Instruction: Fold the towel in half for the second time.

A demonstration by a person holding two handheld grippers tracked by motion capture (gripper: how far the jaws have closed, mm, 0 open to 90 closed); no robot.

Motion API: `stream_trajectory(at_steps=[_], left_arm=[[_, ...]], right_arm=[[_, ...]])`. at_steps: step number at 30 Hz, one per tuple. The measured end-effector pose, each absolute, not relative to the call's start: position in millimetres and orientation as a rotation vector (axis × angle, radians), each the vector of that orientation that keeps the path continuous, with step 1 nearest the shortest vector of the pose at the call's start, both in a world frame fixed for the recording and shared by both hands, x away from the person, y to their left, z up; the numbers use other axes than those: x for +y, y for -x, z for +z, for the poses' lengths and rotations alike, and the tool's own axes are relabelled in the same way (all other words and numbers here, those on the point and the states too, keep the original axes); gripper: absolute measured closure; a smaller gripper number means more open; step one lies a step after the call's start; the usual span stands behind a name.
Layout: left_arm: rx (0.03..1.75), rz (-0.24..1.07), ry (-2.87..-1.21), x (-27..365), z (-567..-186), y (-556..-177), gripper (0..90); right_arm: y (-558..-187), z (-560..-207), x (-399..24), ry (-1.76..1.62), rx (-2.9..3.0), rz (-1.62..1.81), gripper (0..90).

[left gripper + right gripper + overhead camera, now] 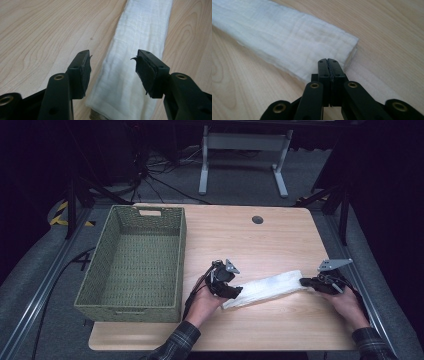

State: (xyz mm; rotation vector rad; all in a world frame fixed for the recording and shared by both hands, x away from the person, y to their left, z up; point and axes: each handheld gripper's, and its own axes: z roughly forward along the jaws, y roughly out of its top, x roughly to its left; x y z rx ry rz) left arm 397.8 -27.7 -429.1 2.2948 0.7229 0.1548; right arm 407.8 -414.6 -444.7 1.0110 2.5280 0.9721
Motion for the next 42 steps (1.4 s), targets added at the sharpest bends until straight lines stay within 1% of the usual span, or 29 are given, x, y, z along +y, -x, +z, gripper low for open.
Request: stream_trajectory(at_steps=[8, 11, 13, 17, 23, 28, 42], left_arm=[[0.784, 0.147, -2.283, -28.7, -438.3, -409.6, 54.0], [0.798, 0.15, -2.285, -28.1, -441.1, -411.7, 61.1], [0.795, 0.149, -2.295, -26.3, -442.4, -413.7, 67.9], [0.817, 0.131, -2.297, -26.5, -447.9, -413.8, 78.0], [0.804, 0.099, -2.326, -27.6, -450.9, -414.1, 85.4], [0.783, 0.064, -2.334, -31.0, -453.8, -411.0, 88.2], [0.696, -0.01, -2.354, -35.7, -455.5, -393.6, 88.3]], right_arm=[[-434.7, -445.8, -407.1, -1.014, 2.52, 1.001, 89.8], [-439.6, -445.1, -404.2, -1.009, 2.512, 1.006, 89.4], [-435.6, -440.8, -403.8, -0.996, 2.495, 1.025, 89.0], [-423.5, -432.2, -403.3, -0.992, 2.484, 1.11, 89.2], [-407.4, -439.1, -385.1, -0.942, 2.564, 1.153, 89.5], [-406.7, -443.7, -369.4, -0.904, 2.596, 1.14, 89.6], [-419.9, -450.5, -358.6, -0.895, 2.606, 1.09, 89.6]])
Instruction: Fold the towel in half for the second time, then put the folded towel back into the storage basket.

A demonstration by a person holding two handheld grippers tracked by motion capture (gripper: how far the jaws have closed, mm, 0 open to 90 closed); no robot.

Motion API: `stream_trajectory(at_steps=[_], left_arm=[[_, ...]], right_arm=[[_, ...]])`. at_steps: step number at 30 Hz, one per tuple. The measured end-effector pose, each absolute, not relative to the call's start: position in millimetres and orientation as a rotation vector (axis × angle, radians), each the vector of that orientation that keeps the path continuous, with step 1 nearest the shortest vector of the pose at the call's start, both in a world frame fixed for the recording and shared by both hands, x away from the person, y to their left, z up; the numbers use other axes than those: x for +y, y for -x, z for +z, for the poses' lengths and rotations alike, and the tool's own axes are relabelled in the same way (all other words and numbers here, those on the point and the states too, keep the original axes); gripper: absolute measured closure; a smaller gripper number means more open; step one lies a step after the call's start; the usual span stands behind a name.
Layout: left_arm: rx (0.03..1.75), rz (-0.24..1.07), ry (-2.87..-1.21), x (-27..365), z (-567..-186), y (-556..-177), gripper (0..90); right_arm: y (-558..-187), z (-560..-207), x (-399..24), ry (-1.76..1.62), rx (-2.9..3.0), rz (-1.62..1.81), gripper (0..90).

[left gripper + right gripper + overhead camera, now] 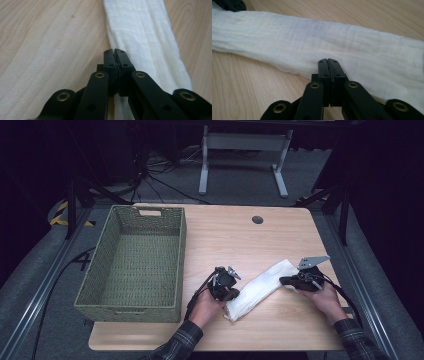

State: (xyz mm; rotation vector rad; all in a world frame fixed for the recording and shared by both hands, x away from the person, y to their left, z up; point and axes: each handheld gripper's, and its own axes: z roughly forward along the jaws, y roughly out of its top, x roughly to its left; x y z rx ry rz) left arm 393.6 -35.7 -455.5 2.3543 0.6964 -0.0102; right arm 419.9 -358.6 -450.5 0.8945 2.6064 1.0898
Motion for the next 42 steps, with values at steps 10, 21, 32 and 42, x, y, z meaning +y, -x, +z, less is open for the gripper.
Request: stream_trajectory(at_steps=[10, 21, 32, 42], left_arm=[[0.624, -0.06, -2.372, -44.6, -455.7, -380.4, 88.2], [0.508, -0.121, -2.402, -62.6, -456.3, -361.2, 87.2], [0.439, -0.122, -2.422, -75.9, -455.0, -347.8, 87.0], [0.394, -0.07, -2.366, -67.1, -436.7, -351.1, 75.5]], right_arm=[[-434.7, -452.7, -349.4, -0.877, 2.608, 1.105, 89.7], [-449.8, -454.0, -334.3, -0.841, 2.612, 1.137, 89.7], [-454.0, -455.4, -317.8, -0.801, 2.63, 1.161, 89.6], [-440.7, -444.4, -323.8, -0.765, 2.624, 1.187, 89.3]])
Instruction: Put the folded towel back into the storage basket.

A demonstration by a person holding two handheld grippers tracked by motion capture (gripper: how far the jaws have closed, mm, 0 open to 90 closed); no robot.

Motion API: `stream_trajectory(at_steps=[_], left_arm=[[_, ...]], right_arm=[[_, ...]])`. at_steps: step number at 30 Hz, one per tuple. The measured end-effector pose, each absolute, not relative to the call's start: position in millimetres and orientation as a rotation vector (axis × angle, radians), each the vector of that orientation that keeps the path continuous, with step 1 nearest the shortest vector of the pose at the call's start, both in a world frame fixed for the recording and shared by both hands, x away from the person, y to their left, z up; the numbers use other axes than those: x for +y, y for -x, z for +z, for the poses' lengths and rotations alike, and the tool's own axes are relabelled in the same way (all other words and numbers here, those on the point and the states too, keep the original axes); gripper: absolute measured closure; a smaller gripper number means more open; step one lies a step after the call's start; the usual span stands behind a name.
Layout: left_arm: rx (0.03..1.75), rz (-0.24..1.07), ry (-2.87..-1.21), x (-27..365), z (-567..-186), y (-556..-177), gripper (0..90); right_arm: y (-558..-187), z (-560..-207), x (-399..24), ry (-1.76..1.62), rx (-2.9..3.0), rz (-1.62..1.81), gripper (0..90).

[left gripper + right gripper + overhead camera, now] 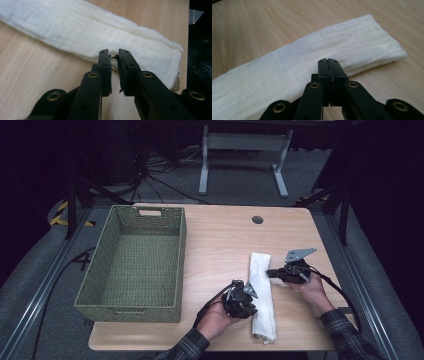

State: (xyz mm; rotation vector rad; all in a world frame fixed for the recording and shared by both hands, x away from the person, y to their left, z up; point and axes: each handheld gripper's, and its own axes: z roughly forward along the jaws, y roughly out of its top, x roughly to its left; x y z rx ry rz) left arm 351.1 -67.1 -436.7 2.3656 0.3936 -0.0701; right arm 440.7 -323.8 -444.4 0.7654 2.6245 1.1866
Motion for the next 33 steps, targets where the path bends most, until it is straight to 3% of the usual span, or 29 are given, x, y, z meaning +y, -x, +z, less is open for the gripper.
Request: stream_trajectory(at_steps=[6, 9, 20, 27, 33], left_arm=[[0.261, -0.063, -2.368, -81.1, -433.6, -360.1, 46.4], [0.215, -0.064, -2.381, -87.1, -435.5, -363.8, 36.3], [0.104, -0.06, -2.45, -112.4, -455.0, -367.6, 15.3], [0.075, 0.008, -2.48, -115.4, -457.9, -363.2, 16.9], [0.125, 0.036, -2.492, -113.0, -453.1, -363.0, 36.7]], right_arm=[[-438.7, -445.1, -331.1, -0.774, 2.633, 1.185, 85.2], [-439.2, -445.0, -332.4, -0.777, 2.63, 1.187, 84.5], [-440.2, -444.5, -333.2, -0.768, 2.632, 1.186, 84.2], [-440.3, -443.6, -333.9, -0.768, 2.626, 1.193, 83.8], [-439.9, -442.8, -334.0, -0.773, 2.63, 1.196, 83.5]])
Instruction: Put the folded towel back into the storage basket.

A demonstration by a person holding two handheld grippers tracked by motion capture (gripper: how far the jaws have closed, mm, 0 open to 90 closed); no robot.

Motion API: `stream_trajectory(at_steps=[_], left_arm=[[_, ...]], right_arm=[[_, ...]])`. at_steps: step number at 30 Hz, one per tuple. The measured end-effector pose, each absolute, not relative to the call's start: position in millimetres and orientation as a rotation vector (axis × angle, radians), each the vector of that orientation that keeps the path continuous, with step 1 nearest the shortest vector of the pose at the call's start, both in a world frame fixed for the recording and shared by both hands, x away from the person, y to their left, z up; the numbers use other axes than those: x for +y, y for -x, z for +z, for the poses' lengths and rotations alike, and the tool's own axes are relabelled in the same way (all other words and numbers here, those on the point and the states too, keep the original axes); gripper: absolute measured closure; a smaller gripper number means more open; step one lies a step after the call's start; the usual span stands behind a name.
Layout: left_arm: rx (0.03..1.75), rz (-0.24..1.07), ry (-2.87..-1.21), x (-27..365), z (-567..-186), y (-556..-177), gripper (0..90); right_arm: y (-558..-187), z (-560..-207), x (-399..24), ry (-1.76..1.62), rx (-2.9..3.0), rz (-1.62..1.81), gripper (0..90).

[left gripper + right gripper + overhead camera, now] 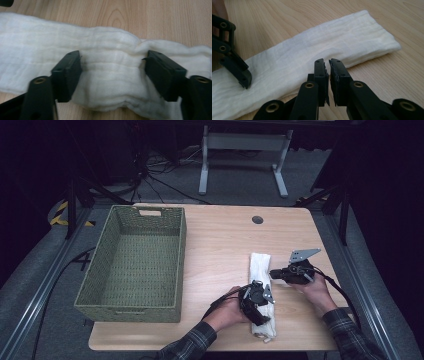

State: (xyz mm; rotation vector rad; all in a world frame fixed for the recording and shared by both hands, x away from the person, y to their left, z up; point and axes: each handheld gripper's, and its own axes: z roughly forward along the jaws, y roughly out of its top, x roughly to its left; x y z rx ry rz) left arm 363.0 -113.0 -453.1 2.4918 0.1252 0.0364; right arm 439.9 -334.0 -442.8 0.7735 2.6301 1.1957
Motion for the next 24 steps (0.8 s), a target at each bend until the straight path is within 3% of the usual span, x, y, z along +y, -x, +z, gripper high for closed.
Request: stream_trajectory(at_steps=[6, 8, 24], left_arm=[[0.146, 0.019, -2.486, -109.2, -450.7, -360.9, 72.7], [0.155, 0.008, -2.483, -109.0, -450.7, -360.4, 78.6], [0.163, -0.126, -2.442, -93.7, -445.0, -333.8, 80.9]], right_arm=[[-439.3, -442.3, -333.7, -0.76, 2.634, 1.195, 81.9], [-438.8, -441.6, -333.7, -0.758, 2.639, 1.198, 80.5], [-427.0, -432.5, -328.3, -0.635, 2.717, 1.214, 59.3]])
